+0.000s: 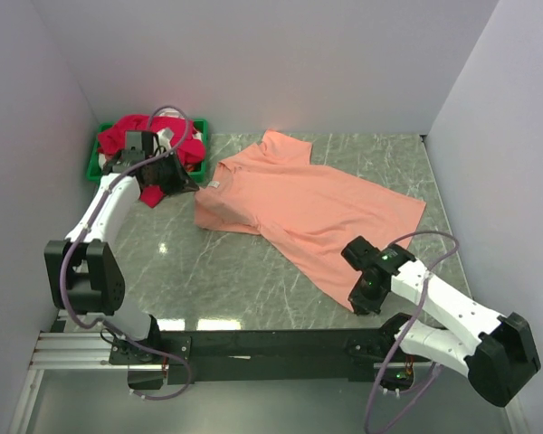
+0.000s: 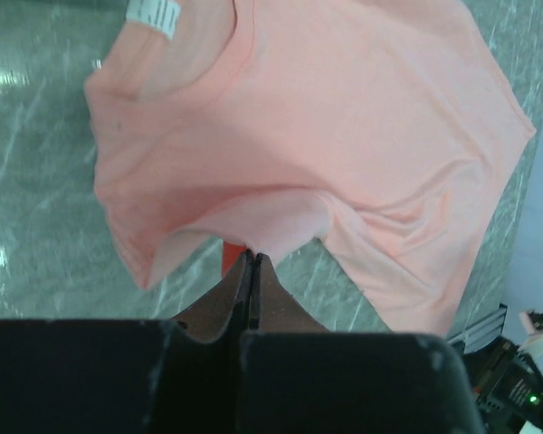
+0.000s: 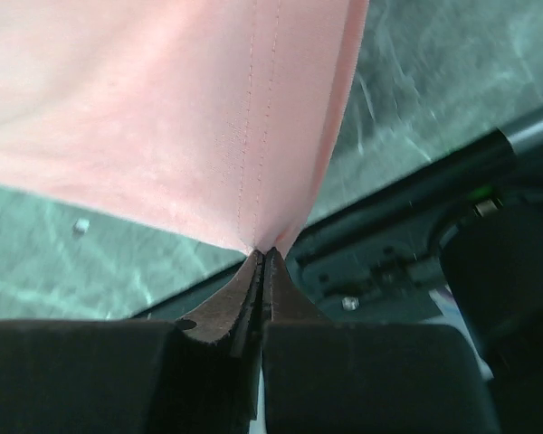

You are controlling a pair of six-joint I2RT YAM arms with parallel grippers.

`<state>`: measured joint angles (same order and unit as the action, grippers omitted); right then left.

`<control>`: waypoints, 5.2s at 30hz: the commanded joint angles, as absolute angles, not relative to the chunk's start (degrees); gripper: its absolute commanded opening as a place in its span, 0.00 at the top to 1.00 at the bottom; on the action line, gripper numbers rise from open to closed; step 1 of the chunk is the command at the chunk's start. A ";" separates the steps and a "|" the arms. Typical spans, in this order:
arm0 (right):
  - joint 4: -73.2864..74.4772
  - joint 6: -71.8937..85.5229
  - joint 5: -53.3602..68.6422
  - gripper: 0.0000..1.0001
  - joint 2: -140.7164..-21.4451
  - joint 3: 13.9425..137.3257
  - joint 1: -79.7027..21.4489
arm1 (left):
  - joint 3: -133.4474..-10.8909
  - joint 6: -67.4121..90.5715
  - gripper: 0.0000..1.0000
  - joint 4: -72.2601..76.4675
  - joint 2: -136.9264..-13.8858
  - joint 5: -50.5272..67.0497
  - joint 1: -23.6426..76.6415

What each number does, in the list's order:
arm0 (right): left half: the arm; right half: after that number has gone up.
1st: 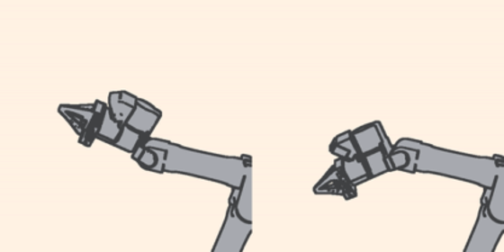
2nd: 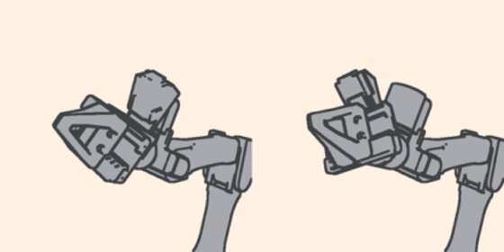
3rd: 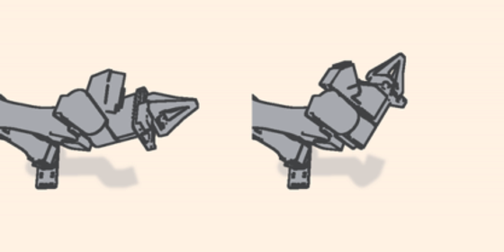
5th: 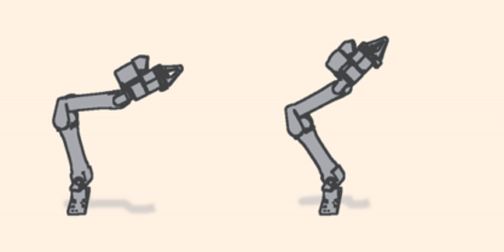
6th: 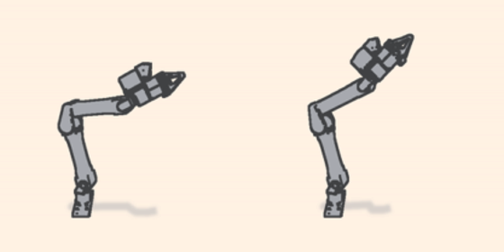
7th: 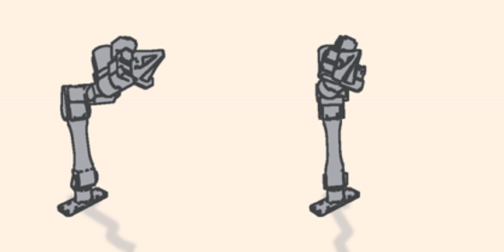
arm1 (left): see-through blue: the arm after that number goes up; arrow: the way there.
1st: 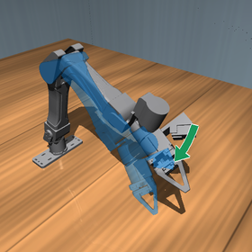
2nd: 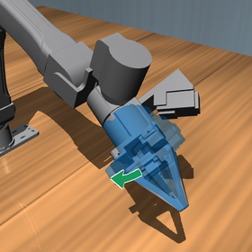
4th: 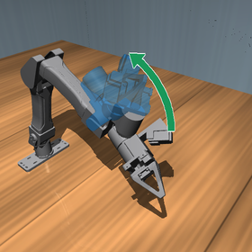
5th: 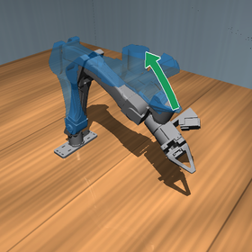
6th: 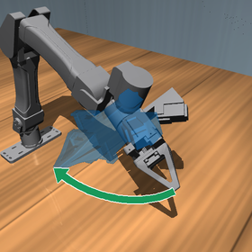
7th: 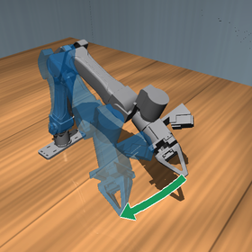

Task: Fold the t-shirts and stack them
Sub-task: Fold the tshirt

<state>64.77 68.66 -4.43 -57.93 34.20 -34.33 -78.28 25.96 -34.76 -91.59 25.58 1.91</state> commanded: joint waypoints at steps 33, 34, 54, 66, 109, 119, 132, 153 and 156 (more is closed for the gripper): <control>70.76 70.22 -0.53 1.00 -50.89 39.38 -34.54 | -62.39 28.83 0.99 -41.41 -70.03 21.00 3.87; 69.53 70.40 -0.18 1.00 -51.76 38.94 -34.72 | -63.27 28.48 0.99 -40.96 -71.18 21.35 3.87; 61.78 52.65 -2.63 1.00 -60.74 44.30 -6.97 | -86.21 27.07 0.99 -36.74 -96.59 28.21 6.41; 64.42 47.82 -5.45 1.00 -54.93 44.65 9.31 | -99.57 27.95 0.99 -36.83 -105.64 29.35 6.68; 55.90 38.68 -7.39 0.42 -72.60 57.04 14.07 | -107.00 26.46 0.23 -33.75 -113.76 19.08 7.56; 53.62 43.24 -1.24 0.43 -73.90 53.97 1.08 | -84.91 24.87 0.25 -33.14 -102.48 13.53 4.93; 47.99 47.20 3.25 0.43 -84.99 52.30 -3.78 | -82.27 24.08 0.36 -32.96 -107.40 10.55 4.13; 47.37 47.20 1.94 0.43 -93.69 52.99 -3.78 | -82.79 23.47 0.59 -32.17 -114.44 7.92 4.13; 47.46 47.11 1.76 0.43 -94.13 53.17 -3.78 | -82.09 23.73 0.59 -31.82 -114.26 6.95 4.13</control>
